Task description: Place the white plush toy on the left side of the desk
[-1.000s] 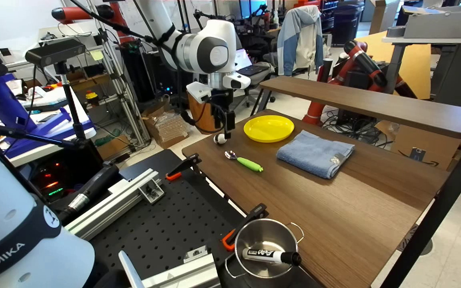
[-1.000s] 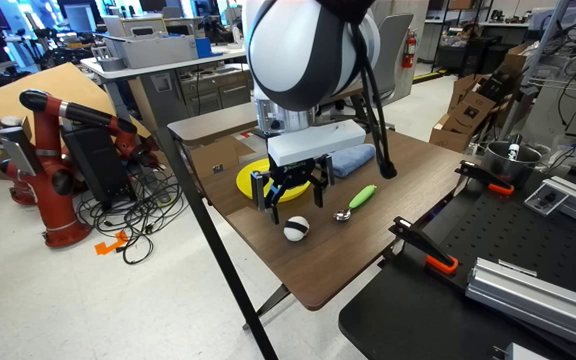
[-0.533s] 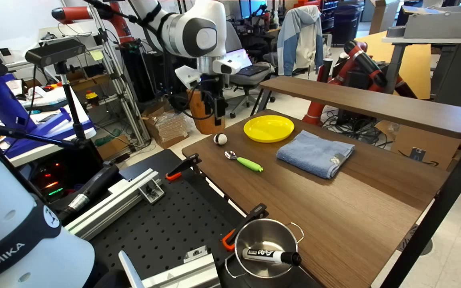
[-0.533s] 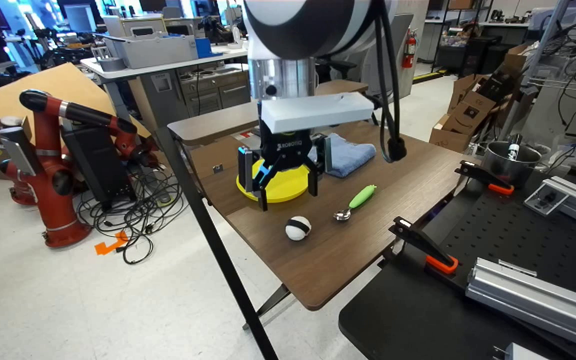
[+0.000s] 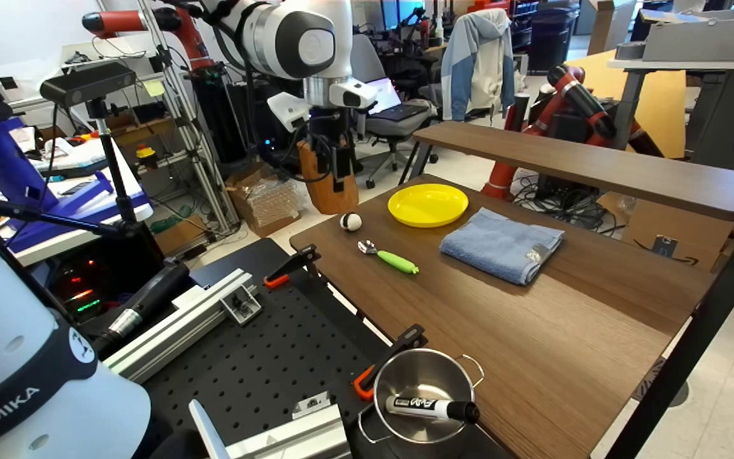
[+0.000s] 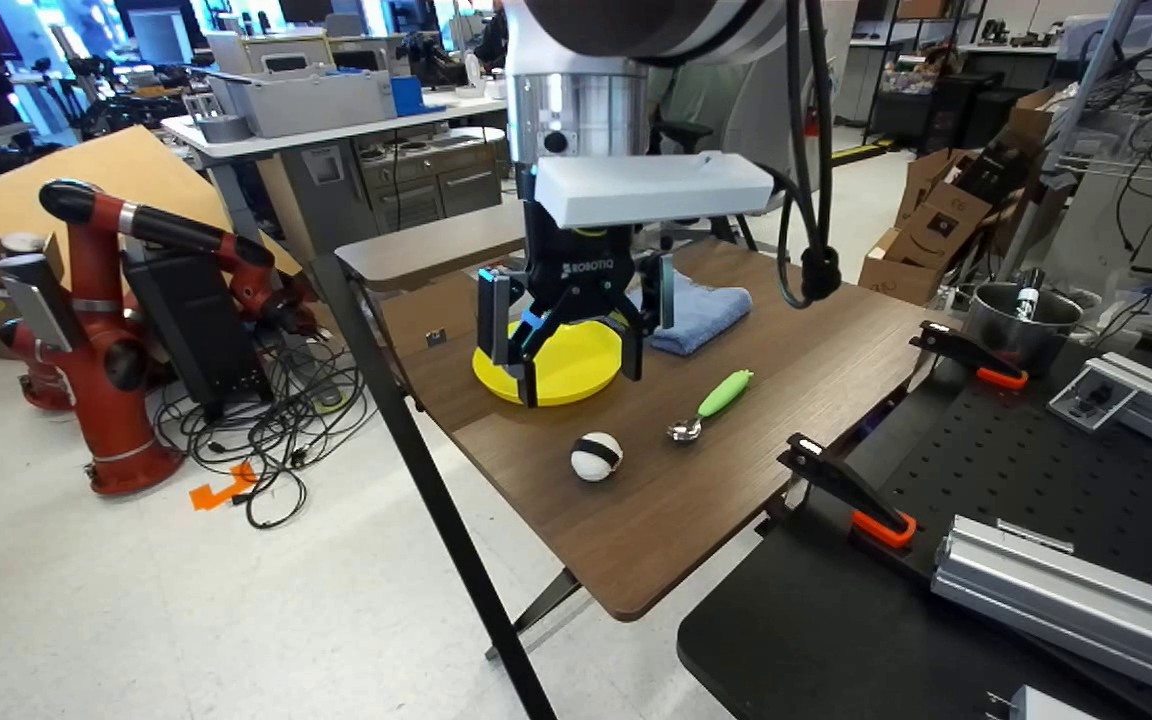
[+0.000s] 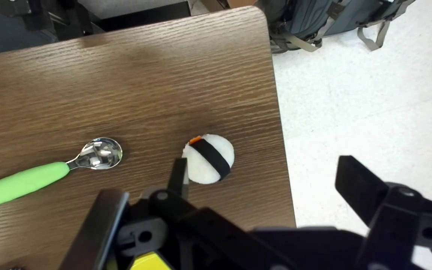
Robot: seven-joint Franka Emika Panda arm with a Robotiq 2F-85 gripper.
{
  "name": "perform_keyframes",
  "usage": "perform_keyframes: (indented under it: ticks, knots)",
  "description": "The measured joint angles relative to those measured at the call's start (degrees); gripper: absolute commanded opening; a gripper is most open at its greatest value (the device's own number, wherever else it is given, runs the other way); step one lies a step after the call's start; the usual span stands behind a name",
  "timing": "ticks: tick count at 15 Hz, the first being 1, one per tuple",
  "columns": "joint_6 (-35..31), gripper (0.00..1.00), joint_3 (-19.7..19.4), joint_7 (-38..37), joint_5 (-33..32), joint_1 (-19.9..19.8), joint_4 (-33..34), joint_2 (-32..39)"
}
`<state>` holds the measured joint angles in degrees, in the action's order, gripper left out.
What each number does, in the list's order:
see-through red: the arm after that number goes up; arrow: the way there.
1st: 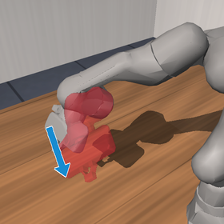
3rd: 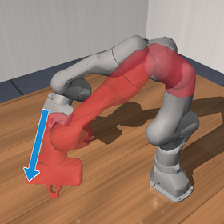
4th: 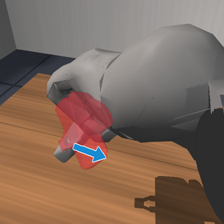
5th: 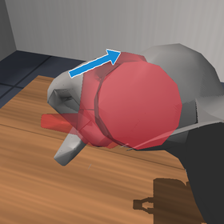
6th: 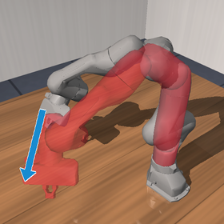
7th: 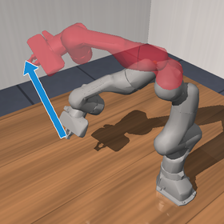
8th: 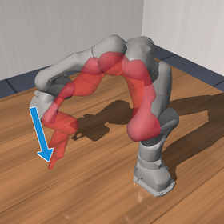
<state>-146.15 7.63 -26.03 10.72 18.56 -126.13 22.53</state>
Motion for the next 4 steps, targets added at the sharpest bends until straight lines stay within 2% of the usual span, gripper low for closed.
perform_keyframes:
  ticks: [4]
  knots:
    - [0.0, 1.00, 0.0, 0.0, 0.0, 0.0, 0.2, 0.0]
